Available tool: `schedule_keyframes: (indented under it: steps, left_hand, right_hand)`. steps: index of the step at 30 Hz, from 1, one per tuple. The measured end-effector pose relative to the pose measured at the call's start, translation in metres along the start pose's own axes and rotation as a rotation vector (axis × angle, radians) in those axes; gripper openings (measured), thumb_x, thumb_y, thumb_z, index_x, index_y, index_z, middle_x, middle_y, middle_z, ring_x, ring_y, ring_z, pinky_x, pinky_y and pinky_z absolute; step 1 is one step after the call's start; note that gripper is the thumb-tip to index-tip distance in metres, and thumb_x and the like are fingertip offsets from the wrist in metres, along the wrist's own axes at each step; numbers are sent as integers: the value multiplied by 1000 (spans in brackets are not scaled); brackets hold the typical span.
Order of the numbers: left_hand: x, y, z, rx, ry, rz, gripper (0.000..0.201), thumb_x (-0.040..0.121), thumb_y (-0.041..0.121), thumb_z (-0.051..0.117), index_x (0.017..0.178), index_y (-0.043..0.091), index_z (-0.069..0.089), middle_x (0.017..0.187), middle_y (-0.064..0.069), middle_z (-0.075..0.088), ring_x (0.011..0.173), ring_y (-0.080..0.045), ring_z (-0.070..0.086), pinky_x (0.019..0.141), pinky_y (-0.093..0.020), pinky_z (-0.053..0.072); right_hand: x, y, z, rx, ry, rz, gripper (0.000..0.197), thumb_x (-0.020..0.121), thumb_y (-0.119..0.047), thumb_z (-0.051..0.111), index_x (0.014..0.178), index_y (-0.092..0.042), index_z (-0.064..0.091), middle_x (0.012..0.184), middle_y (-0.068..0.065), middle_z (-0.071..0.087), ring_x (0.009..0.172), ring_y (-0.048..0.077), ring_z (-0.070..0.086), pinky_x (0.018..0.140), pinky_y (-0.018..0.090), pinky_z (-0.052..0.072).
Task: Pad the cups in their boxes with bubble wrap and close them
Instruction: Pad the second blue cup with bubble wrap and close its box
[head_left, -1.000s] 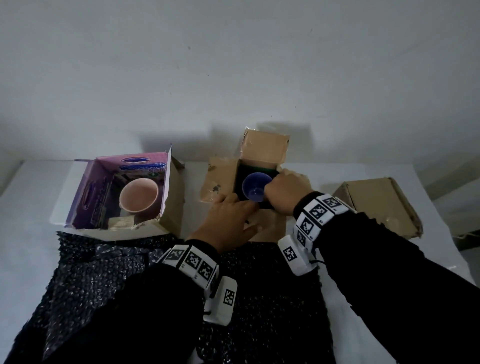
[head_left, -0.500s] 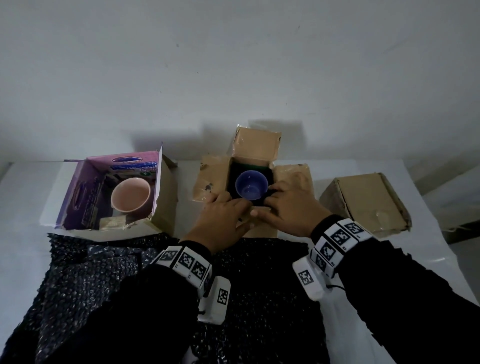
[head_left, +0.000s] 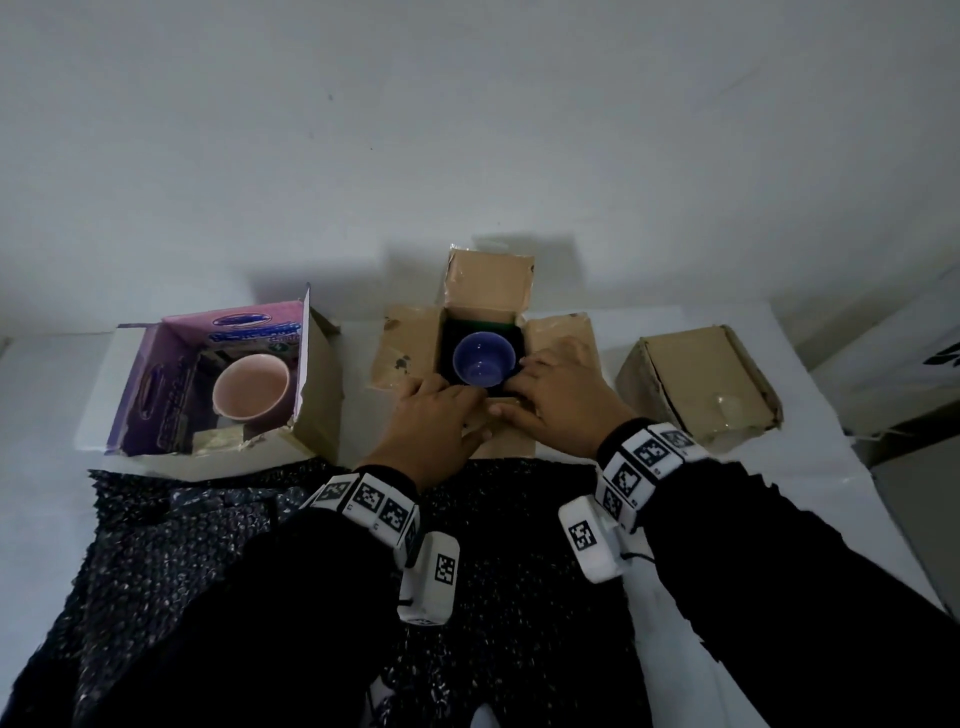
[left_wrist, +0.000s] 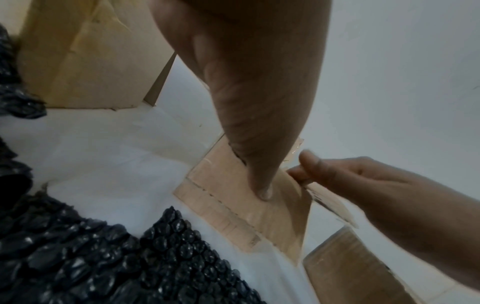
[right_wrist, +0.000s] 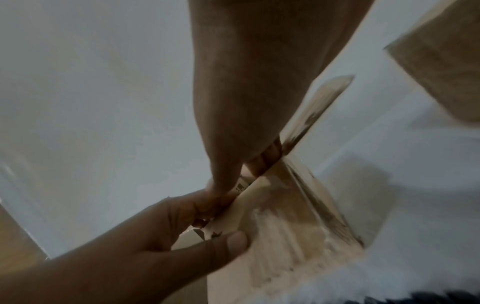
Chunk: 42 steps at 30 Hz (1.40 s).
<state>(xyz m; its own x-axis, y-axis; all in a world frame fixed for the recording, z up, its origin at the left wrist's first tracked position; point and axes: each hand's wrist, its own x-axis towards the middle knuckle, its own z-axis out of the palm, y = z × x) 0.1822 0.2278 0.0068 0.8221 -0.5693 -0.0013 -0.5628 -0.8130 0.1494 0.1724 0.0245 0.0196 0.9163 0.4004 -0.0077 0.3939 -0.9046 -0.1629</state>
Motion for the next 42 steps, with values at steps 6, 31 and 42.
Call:
schedule_keyframes:
  steps: [6,31,42]
  left_hand:
    - [-37,18,4,-120,104,80,54,82,42,59,132,25,51,151,-2,38,136,-26,34,107,-44,32]
    - [-93,72,-48,-1346,115,-487,12,93,22,57,104,20,63,103,-10,70,95,-26,67,88,-46,55]
    - [-78,85,-60,-1846,48,-480,26,101,21,48,119,9,61,113,-17,68,99,-27,68,82,-36,54]
  right_hand:
    - [-77,-20,16,328,348,81,30,89,-48,58,76,-21,58,76,-7,60,76,15,52,68,39,45]
    - [-123,-82,-23,867,428,201,30,79,-12,67,104,-26,58,105,-2,61,100,16,60,89,39,52]
    - [-118,-85,-22,957,387,203,33,81,-57,61,102,-34,73,144,-10,36,138,6,29,115,20,18]
